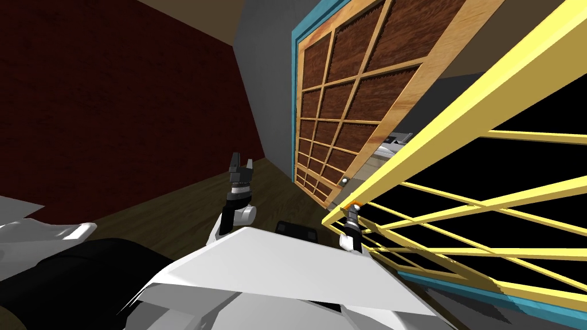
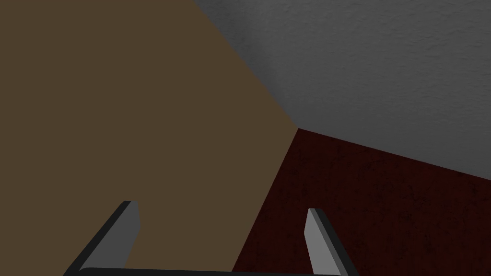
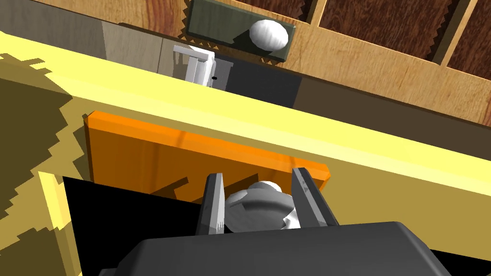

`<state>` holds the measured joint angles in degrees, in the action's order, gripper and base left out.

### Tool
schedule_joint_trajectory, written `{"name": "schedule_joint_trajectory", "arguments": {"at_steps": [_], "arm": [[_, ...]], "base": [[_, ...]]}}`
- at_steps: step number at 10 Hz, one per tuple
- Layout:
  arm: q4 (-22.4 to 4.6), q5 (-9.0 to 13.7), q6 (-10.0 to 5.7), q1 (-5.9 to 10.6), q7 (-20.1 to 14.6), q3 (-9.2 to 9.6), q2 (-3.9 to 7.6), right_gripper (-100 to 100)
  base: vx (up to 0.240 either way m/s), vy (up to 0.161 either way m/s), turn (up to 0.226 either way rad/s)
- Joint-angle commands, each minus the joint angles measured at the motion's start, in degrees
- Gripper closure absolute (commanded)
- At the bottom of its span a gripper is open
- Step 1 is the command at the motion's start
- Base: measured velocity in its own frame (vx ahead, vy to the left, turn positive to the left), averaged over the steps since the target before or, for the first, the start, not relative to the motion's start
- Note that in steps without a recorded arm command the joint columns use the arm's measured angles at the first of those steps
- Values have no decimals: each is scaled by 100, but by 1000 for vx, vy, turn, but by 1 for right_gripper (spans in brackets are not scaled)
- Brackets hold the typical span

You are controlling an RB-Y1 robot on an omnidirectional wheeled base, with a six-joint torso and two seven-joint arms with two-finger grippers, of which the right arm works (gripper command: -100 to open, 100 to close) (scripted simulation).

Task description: Pull the door open

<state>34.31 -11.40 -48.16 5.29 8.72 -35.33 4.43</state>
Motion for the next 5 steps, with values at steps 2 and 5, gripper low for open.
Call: {"name": "schedule_joint_trajectory", "arguments": {"at_steps": [2, 5], "arm": [[-160, 190, -111, 38, -280, -24, 177, 100], [-155, 297, -114, 28, -512, 56, 202, 100]], "base": [[-16, -6, 18], [-42, -19, 57]]}}
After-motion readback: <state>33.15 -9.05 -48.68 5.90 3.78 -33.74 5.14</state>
